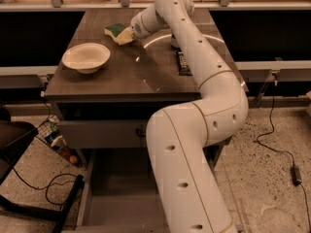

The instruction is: Place sponge into middle drawer

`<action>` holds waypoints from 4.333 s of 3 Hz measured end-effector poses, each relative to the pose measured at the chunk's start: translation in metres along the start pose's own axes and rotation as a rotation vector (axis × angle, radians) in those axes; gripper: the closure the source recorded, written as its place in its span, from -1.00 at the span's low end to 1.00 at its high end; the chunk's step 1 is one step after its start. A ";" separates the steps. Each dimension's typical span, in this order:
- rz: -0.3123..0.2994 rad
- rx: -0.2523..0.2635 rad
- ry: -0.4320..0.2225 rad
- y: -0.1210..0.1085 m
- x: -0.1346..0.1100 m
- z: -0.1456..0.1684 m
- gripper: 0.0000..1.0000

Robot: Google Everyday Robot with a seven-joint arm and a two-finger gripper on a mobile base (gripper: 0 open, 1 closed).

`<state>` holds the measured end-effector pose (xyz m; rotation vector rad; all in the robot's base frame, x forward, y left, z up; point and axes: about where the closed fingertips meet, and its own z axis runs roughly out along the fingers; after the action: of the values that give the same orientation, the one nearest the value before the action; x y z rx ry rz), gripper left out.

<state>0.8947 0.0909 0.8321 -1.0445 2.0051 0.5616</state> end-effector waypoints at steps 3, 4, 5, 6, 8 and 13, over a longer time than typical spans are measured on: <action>-0.099 0.050 -0.007 0.003 -0.038 -0.074 1.00; -0.176 0.091 -0.008 0.016 -0.067 -0.131 1.00; -0.219 0.113 0.006 0.034 -0.073 -0.177 1.00; -0.256 0.214 -0.067 0.061 -0.095 -0.262 1.00; -0.235 0.353 -0.137 0.117 -0.074 -0.362 1.00; -0.121 0.122 0.272 0.150 0.156 -0.284 1.00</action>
Offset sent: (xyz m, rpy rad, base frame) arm -0.1120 -0.0542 0.1326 -0.0962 -0.2146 0.0633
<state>0.5909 -0.0907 0.8774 -1.2082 2.1611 0.2390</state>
